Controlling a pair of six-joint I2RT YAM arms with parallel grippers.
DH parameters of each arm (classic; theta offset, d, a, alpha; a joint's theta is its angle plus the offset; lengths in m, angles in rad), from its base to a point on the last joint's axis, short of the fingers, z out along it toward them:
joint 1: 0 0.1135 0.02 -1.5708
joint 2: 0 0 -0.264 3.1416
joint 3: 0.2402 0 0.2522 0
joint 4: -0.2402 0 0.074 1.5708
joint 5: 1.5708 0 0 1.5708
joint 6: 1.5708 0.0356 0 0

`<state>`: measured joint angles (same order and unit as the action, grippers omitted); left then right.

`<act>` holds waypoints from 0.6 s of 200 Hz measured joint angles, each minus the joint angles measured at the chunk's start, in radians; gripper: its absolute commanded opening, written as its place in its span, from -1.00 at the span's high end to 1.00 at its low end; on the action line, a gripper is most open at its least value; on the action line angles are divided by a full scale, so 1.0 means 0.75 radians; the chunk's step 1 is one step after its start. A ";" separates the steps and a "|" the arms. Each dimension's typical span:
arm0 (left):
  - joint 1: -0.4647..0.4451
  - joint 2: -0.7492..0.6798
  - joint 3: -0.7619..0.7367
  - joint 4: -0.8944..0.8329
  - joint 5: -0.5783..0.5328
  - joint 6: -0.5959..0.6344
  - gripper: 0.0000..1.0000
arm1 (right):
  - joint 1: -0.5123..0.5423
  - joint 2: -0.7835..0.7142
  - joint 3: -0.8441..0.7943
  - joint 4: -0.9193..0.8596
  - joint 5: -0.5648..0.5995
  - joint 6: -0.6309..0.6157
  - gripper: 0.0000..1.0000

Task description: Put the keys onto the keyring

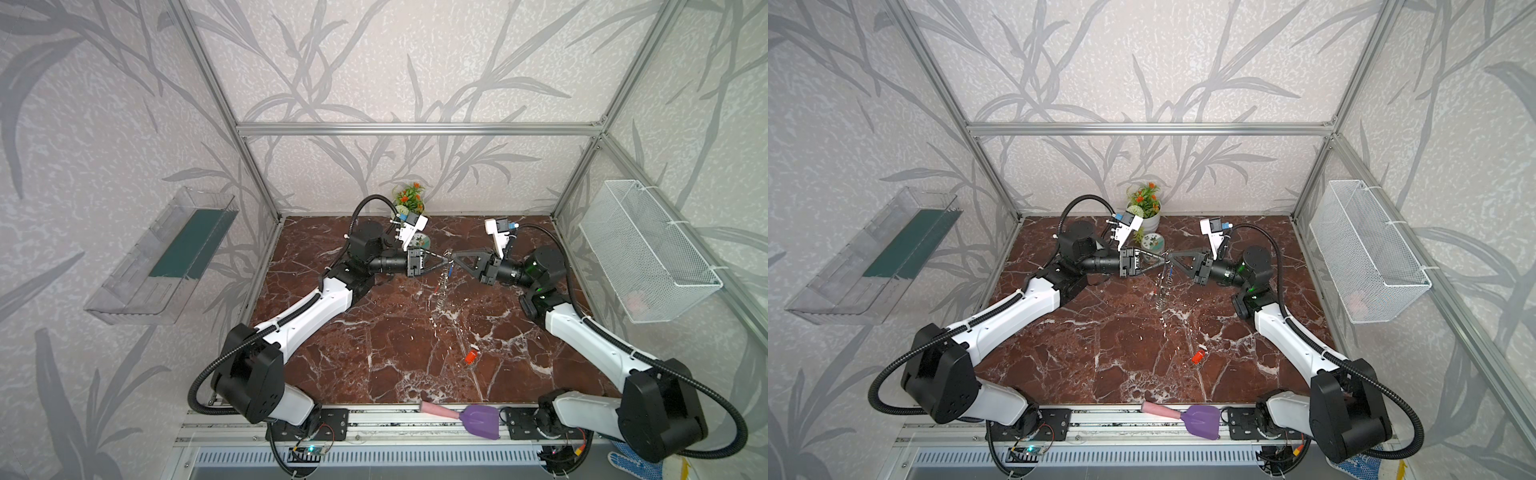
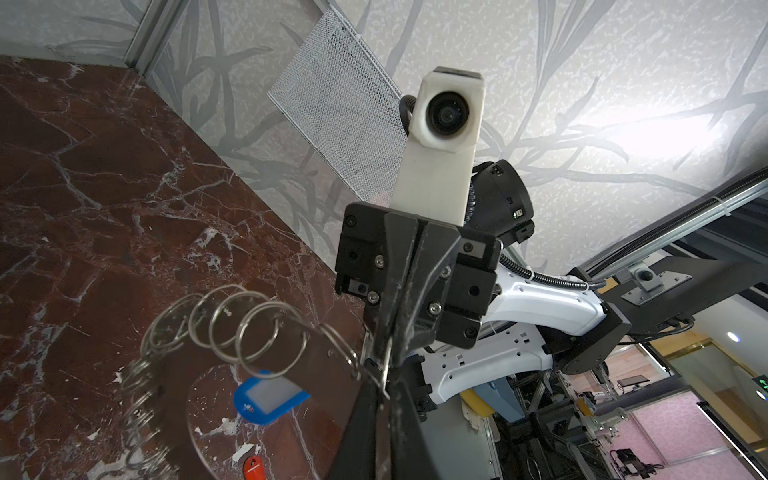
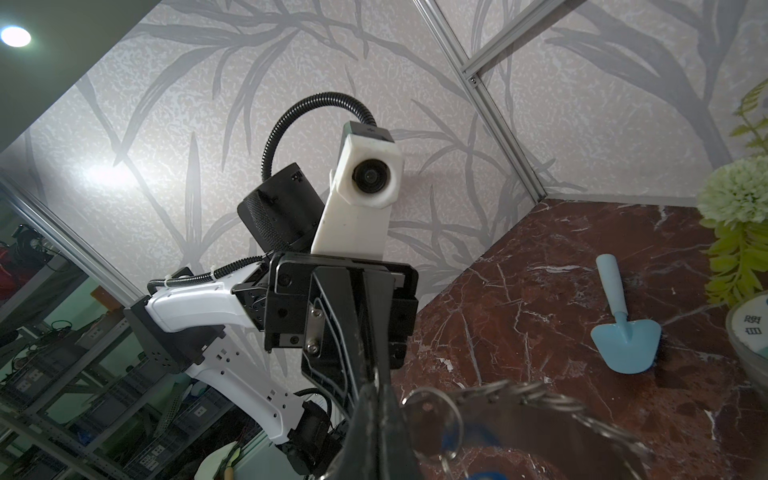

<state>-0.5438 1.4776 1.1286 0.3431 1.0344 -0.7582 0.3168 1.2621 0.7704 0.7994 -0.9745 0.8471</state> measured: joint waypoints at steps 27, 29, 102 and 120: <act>0.001 0.000 0.000 0.002 -0.001 -0.003 0.92 | 0.002 0.004 0.000 0.017 -0.003 0.000 1.00; 0.001 0.000 0.000 0.002 0.000 -0.002 0.93 | 0.002 0.004 0.000 0.017 -0.003 0.000 1.00; 0.002 0.000 0.021 -0.072 -0.012 0.031 1.00 | 0.006 0.010 -0.009 0.025 -0.004 -0.002 1.00; 0.001 -0.001 0.044 -0.154 -0.033 0.079 1.00 | 0.007 0.010 -0.013 0.015 -0.004 -0.008 0.95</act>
<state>-0.5434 1.4773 1.1618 0.2279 1.0100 -0.6987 0.3218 1.2694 0.7609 0.8104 -0.9771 0.8410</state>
